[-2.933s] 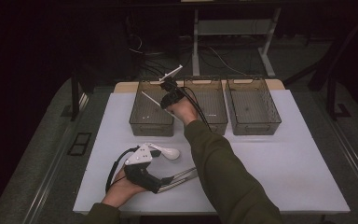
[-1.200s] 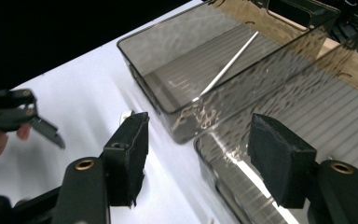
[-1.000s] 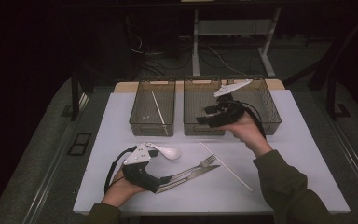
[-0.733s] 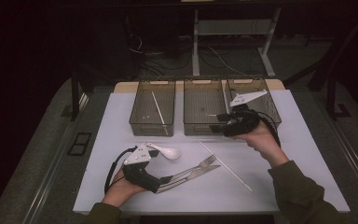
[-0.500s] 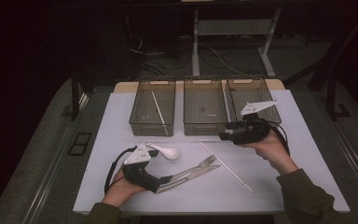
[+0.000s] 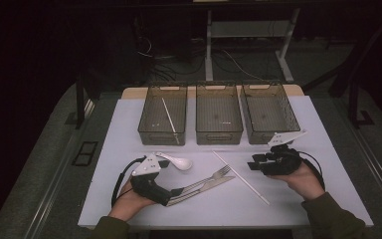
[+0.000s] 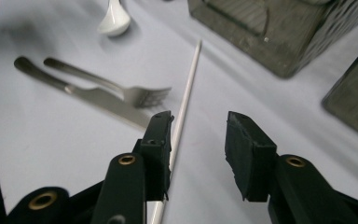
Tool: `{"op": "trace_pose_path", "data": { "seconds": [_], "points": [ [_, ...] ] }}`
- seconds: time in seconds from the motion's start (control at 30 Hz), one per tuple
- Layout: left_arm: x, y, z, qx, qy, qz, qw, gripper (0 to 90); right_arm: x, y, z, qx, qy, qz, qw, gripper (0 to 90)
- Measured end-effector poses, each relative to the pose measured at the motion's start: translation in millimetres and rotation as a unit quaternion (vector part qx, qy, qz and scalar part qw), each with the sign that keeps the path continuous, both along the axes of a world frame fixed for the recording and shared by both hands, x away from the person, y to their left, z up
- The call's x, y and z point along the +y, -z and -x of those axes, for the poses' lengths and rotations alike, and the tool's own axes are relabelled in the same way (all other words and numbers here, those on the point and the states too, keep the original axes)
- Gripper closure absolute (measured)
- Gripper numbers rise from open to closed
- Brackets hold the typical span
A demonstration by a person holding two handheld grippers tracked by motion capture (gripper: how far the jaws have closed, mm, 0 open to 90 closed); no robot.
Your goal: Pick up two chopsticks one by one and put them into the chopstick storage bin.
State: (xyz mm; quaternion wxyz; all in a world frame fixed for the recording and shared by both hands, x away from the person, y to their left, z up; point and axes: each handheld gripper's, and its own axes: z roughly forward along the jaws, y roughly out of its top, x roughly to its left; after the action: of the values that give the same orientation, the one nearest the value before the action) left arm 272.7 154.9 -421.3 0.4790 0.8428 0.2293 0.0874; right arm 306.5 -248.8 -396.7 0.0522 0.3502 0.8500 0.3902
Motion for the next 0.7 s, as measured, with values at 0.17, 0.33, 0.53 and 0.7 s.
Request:
{"op": "trace_pose_path", "data": {
  "seconds": [0.17, 0.33, 0.53, 0.7],
  "points": [
    [-0.3, -0.1, 0.6, 0.001, -0.002, 0.004, 1.0, 0.0, 1.9, 6.6, 11.6, 0.007, -0.005, 0.018, 0.9998, 65.0],
    [-0.1, -0.3, 0.5, -0.001, -0.001, 0.002, 1.0, 0.0, 3.5, 13.5, 24.3, 0.01, -0.007, 0.034, 0.9993, 69.6],
    [-0.3, -0.6, 1.1, 0.0, -0.003, 0.002, 1.0, 0.0, 3.8, 24.8, 37.8, 0.022, -0.01, 0.061, 0.9979, 72.2],
    [-0.3, -0.6, 1.0, 0.0, -0.002, -0.001, 1.0, 0.0, 2.6, 29.6, 43.4, 0.03, -0.009, 0.065, 0.9974, 74.3]
  ]
}}
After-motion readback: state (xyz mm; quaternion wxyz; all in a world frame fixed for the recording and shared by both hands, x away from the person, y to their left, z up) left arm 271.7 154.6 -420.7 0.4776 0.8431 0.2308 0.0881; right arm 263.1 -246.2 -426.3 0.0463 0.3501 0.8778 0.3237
